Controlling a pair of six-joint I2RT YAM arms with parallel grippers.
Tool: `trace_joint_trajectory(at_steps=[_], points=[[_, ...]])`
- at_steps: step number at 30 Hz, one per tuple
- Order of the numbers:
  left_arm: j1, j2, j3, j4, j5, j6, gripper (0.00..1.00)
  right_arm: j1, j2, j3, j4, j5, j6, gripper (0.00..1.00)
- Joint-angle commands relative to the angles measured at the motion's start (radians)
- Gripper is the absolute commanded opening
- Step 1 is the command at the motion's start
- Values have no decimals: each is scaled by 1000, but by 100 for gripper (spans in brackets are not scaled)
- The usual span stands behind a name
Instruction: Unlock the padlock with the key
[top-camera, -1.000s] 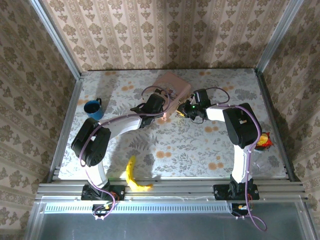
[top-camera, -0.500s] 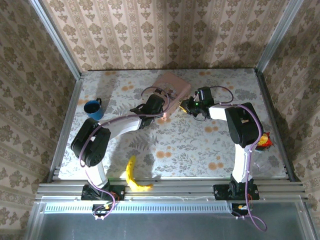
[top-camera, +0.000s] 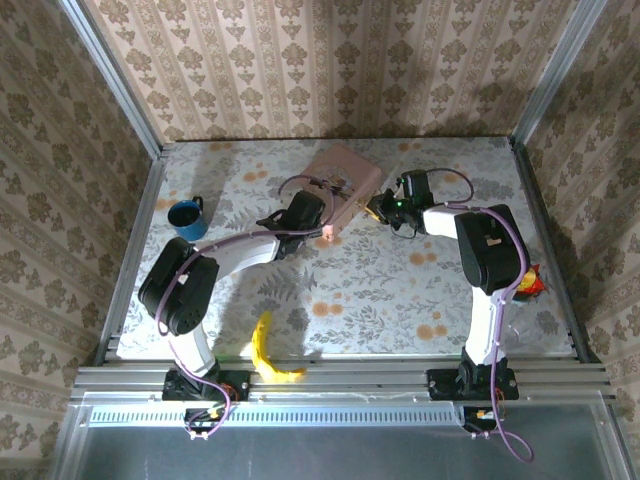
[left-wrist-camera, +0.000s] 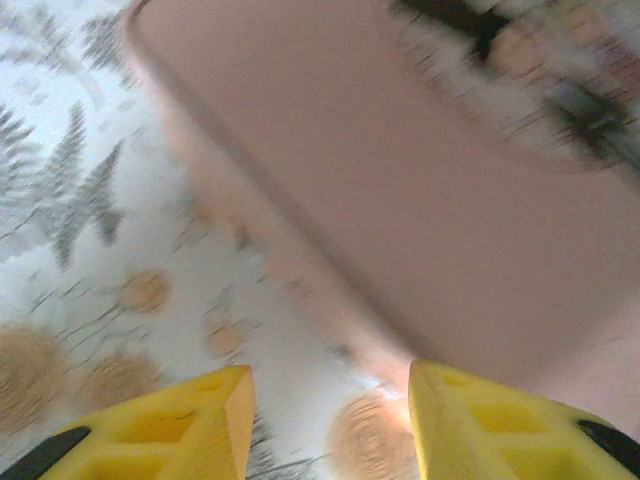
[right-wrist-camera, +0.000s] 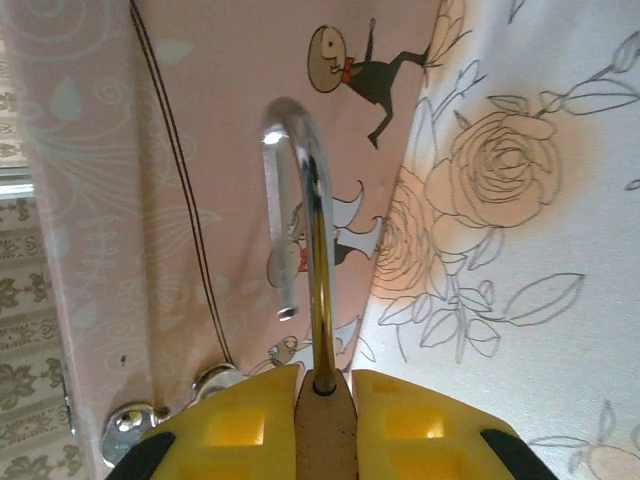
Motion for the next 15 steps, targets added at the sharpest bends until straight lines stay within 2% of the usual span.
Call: trace_joint_trajectory(at_steps=[1, 15], points=[[43, 19, -59, -168, -17, -1, 45, -5, -74, -28, -48, 34, -48, 0], [165, -59, -109, -141, -9, 25, 44, 5, -286, -166, -303, 137, -256, 0]])
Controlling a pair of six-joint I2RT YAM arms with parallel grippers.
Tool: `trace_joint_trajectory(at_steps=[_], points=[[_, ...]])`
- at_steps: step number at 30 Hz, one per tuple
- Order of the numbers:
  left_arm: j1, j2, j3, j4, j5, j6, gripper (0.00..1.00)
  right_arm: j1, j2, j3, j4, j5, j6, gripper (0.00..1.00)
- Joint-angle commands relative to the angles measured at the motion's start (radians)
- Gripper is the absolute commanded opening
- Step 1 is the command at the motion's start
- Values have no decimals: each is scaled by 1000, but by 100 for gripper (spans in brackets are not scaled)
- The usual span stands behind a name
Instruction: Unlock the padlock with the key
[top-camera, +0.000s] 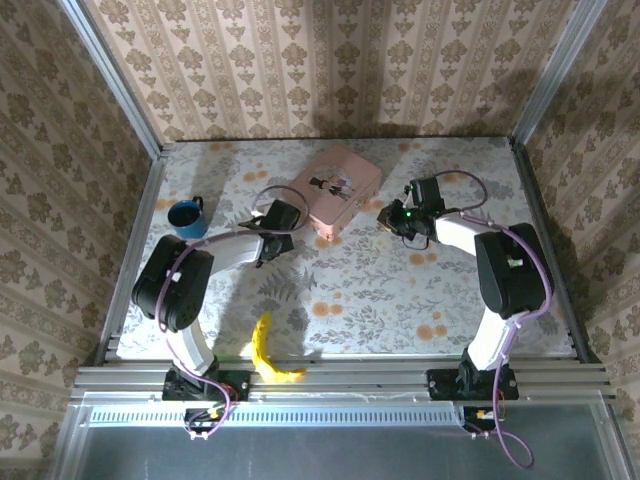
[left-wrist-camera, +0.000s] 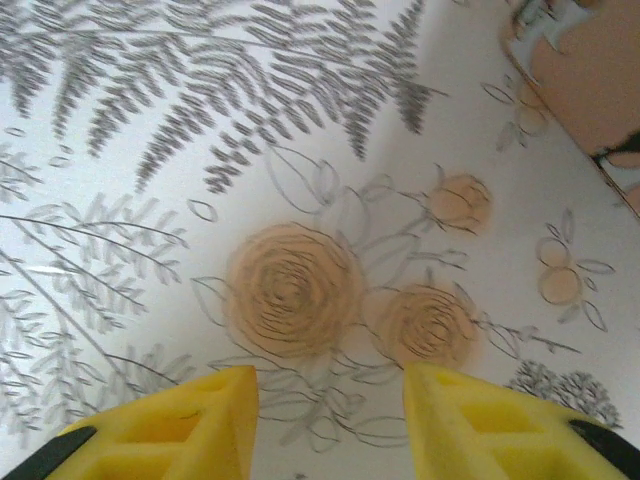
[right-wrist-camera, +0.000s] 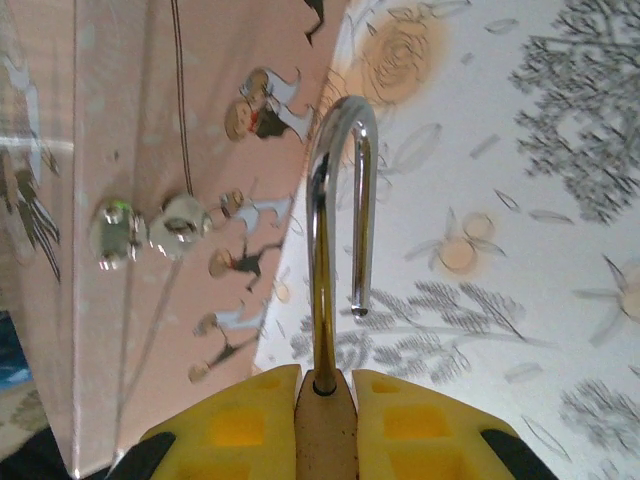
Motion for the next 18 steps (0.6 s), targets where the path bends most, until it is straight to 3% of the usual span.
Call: trace_joint_trajectory(at_steps=[1, 16, 18], points=[[32, -52, -8, -14, -8, 28, 44, 7, -69, -33, -114, 63, -92, 0], [129, -82, 75, -16, 3, 95, 44, 21, -181, -56, -405, 210, -309, 0], [127, -93, 82, -3, 26, 88, 49, 25, -165, -35, -448, 242, -344, 0]])
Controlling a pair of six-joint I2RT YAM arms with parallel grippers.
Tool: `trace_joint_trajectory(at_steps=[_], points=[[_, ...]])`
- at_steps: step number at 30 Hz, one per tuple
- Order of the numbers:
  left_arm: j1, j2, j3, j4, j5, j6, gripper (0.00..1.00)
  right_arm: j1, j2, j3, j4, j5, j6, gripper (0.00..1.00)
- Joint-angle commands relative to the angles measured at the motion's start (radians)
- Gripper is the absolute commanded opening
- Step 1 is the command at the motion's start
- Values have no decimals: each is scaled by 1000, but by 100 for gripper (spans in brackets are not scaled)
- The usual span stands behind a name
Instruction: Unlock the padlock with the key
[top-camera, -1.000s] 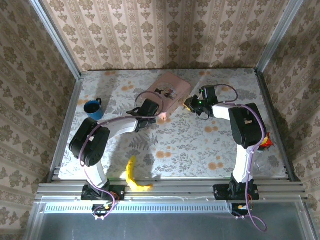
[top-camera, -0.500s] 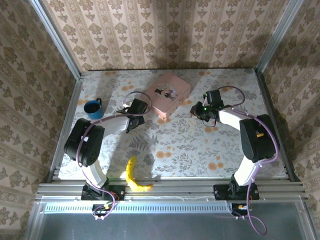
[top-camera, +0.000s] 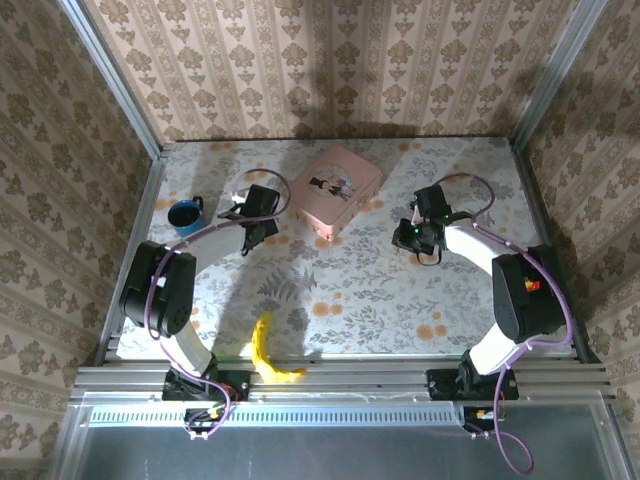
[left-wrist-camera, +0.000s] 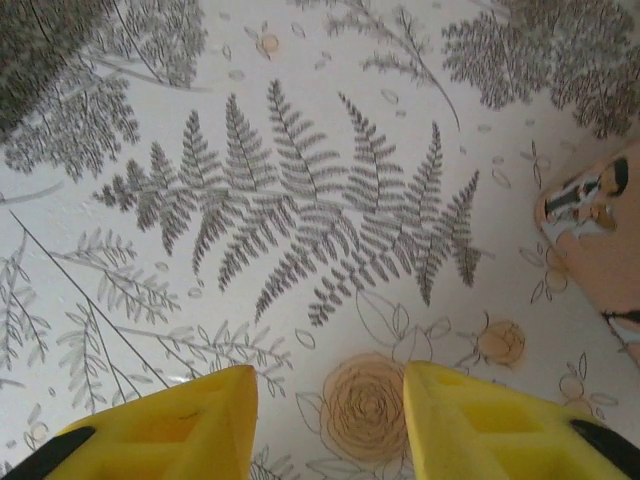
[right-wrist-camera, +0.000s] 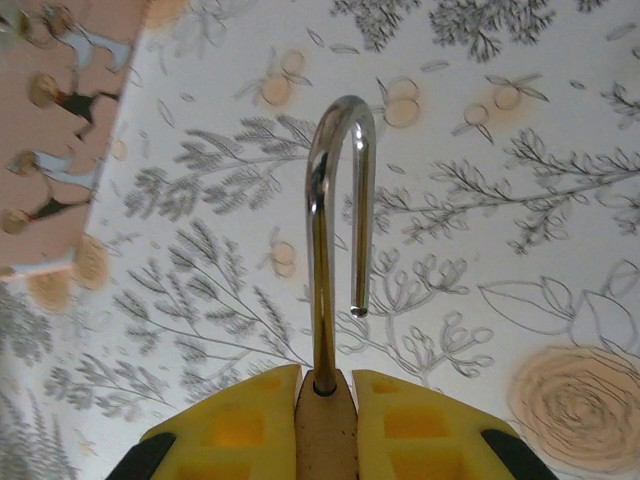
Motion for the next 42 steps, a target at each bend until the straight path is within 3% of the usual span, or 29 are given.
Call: trace_joint_trajectory(at_steps=[1, 4, 12, 25, 35, 42], points=[[8, -40, 35, 8, 33, 11, 55, 12, 6, 35, -132, 88, -100, 0], [2, -57, 44, 23, 69, -17, 71, 15, 51, 84, -194, 122, -150, 0], [-7, -62, 52, 69, 168, -80, 99, 25, 199, 200, -299, 165, -224, 3], [-33, -38, 62, 113, 261, -130, 100, 36, 270, 295, -360, 225, -241, 37], [-46, -10, 84, 134, 306, -145, 100, 33, 254, 467, -422, 247, -271, 48], [-60, 31, 108, 143, 336, -150, 100, -3, 409, 767, -373, 90, -300, 49]])
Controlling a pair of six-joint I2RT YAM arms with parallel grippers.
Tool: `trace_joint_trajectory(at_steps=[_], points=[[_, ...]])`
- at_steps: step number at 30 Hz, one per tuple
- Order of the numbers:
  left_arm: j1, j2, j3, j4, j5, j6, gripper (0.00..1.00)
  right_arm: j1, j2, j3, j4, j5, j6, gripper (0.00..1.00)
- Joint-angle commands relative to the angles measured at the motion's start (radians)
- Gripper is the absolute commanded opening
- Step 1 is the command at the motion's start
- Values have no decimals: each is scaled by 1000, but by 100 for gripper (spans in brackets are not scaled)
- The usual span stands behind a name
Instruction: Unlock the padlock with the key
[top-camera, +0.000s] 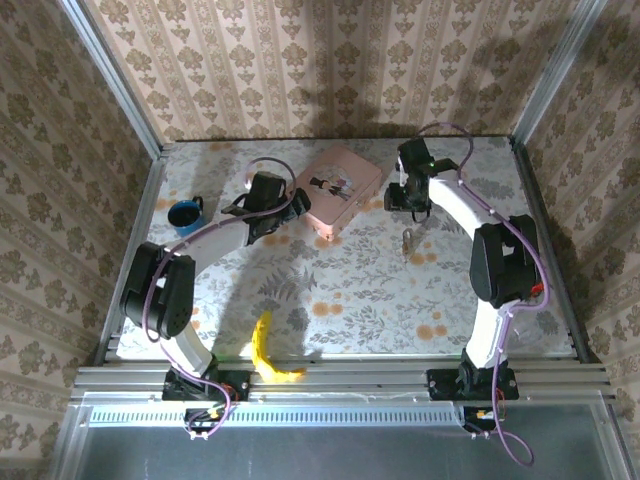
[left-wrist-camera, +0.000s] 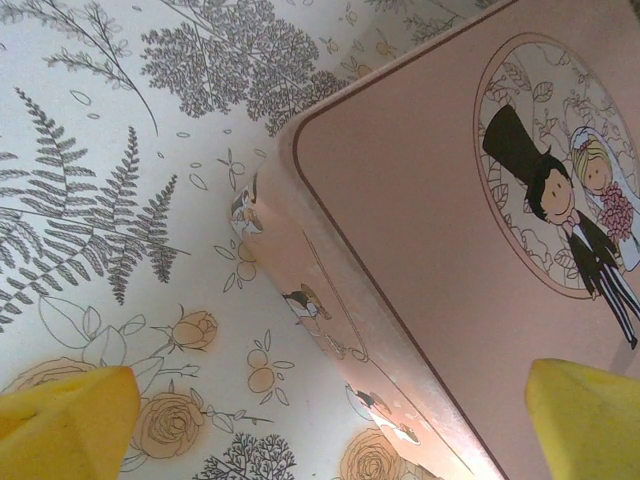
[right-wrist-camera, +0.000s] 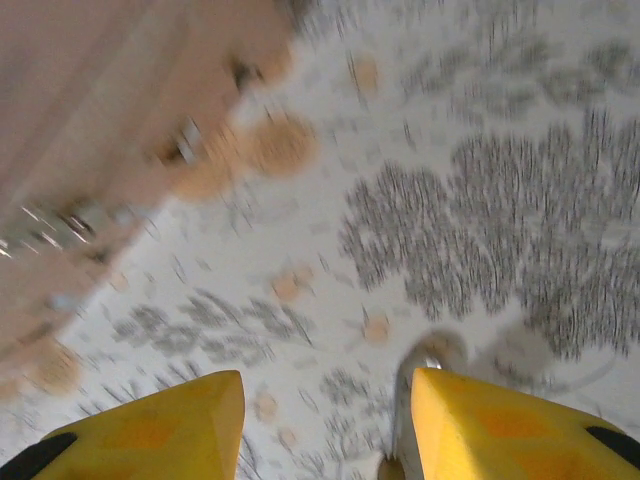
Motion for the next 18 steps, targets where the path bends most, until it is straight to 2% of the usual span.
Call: trace_joint_trajectory(at_steps=[1, 8, 13, 16, 18], points=[[-14, 38, 44, 11, 27, -17, 100, -27, 164, 214, 0, -139, -39, 49], [-16, 89, 69, 17, 46, -18, 92, -51, 391, 513, 51, -235, -51, 48], [-14, 117, 94, 16, 50, -11, 87, -65, 517, 694, 22, -269, -47, 48], [-11, 132, 104, 13, 50, -9, 84, -66, 563, 752, 10, -327, -35, 47], [-8, 142, 109, 13, 54, -12, 77, -65, 575, 756, 10, -357, -26, 45]])
